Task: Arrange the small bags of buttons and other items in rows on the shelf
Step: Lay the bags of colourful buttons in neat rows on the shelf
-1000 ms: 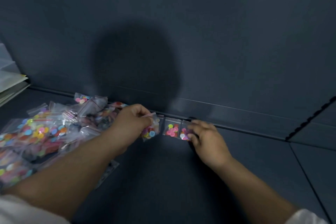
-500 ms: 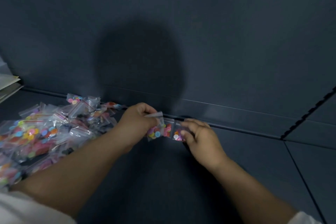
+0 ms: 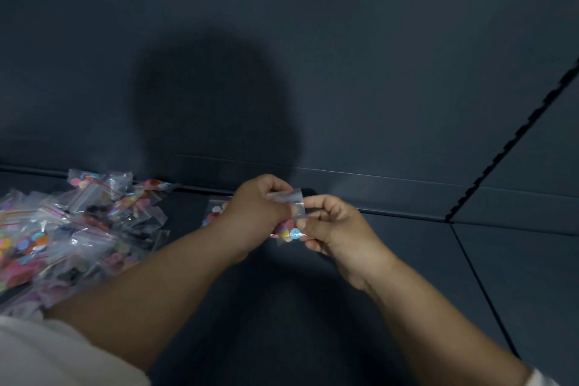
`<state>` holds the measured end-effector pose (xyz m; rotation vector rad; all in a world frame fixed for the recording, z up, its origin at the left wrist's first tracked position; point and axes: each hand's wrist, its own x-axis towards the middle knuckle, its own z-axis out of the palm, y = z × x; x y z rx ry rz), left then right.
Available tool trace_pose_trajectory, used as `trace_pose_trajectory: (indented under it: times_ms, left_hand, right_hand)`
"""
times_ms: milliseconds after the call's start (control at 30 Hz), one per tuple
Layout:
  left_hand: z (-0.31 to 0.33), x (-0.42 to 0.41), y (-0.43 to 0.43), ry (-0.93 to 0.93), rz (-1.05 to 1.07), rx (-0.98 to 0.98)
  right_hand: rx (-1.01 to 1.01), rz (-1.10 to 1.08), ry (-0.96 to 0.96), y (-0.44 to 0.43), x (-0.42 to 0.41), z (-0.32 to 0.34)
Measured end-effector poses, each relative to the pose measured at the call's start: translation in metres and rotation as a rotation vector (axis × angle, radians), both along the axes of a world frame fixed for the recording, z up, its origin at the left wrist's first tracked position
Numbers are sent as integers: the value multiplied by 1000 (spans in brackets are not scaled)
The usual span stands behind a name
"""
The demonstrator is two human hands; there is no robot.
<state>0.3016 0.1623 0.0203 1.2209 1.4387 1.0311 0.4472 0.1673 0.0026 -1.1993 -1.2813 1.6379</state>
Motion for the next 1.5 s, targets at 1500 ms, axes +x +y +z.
trace_pose_trajectory:
  times_ms: [1500]
  left_hand:
    - [-64, -3, -12, 1256, -427, 329]
  right_hand:
    - [803, 300, -1210, 8, 31, -65]
